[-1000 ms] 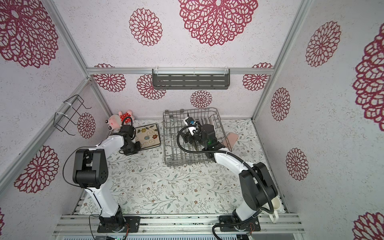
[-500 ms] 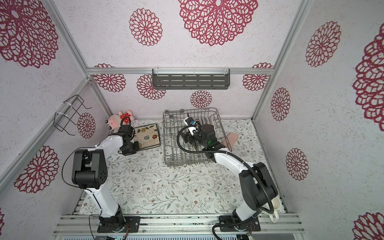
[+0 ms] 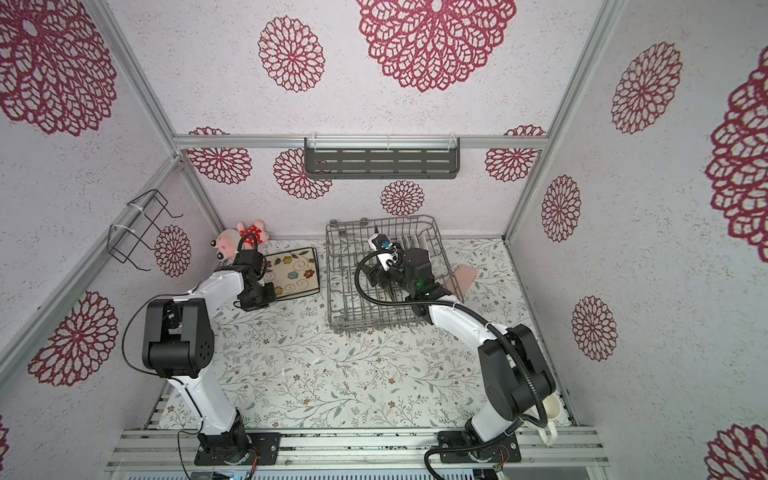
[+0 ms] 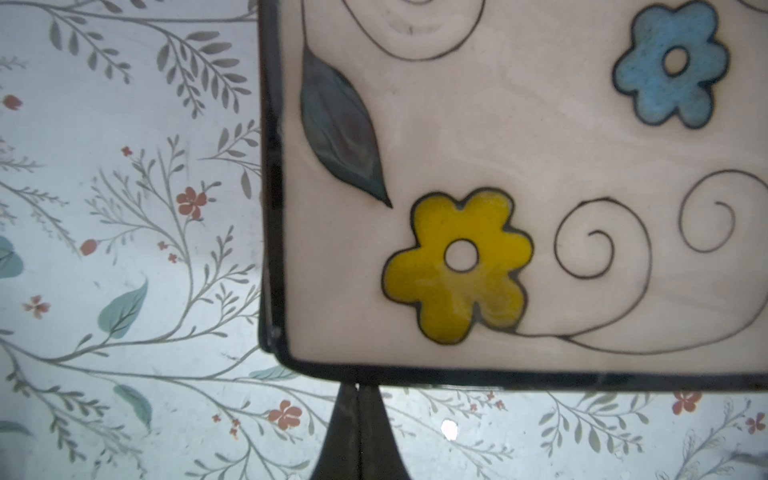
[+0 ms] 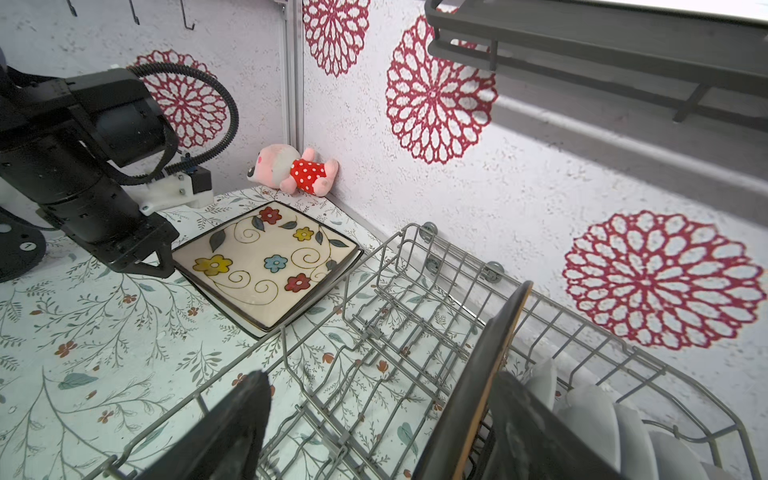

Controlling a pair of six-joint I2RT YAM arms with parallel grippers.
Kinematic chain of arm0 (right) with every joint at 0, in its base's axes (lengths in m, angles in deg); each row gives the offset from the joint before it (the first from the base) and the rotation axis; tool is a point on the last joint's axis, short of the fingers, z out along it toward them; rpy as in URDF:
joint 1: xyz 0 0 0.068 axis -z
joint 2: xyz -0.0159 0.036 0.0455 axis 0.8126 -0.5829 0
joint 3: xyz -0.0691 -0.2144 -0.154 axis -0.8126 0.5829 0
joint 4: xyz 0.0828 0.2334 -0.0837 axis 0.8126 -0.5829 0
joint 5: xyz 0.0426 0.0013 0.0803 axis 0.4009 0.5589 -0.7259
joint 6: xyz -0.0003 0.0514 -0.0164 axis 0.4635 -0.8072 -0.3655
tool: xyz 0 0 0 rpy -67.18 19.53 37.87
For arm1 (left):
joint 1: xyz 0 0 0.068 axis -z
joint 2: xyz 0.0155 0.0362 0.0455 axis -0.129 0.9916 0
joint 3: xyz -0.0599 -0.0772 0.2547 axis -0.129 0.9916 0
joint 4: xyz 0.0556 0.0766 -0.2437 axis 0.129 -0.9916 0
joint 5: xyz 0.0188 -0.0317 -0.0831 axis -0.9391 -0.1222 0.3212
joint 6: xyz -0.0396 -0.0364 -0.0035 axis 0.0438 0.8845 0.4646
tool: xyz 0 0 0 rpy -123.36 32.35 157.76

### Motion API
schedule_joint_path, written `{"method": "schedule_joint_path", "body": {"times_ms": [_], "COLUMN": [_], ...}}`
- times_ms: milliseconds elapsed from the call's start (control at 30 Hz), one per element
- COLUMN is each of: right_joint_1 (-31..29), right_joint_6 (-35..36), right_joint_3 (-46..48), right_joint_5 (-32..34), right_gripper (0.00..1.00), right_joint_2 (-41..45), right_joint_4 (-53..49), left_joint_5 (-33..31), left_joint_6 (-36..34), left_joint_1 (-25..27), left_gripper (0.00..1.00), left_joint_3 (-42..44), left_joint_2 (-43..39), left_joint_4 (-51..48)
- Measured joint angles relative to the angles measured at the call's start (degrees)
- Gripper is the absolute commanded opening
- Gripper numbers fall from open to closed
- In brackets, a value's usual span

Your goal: Unload the plates from the dish rack

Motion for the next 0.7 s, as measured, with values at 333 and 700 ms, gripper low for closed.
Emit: {"method": "schedule_joint_path", "body": {"times_ms": [333,700], "right_joint_1": [0.2,2.4], "right_joint_6": [0.0,-0.1], "right_joint_3": [1.8,2.1], "right_joint_5": [0.9,3.4], "right_gripper": [0.87,0.89], "right_joint_2": [0.0,2.3], "right_joint_4": [-0.6,-4.6], "left_joint_5": [0.1,5.2], "left_joint_6": [0.1,-0.7], "left_joint_1": [0.1,3.9], "left_gripper": [0.08,0.39], "left_joint_3": [0.0,-0.1], "left_joint_2": [-0.5,-11.6], "left_joint_4": [0.1,-1.8]}}
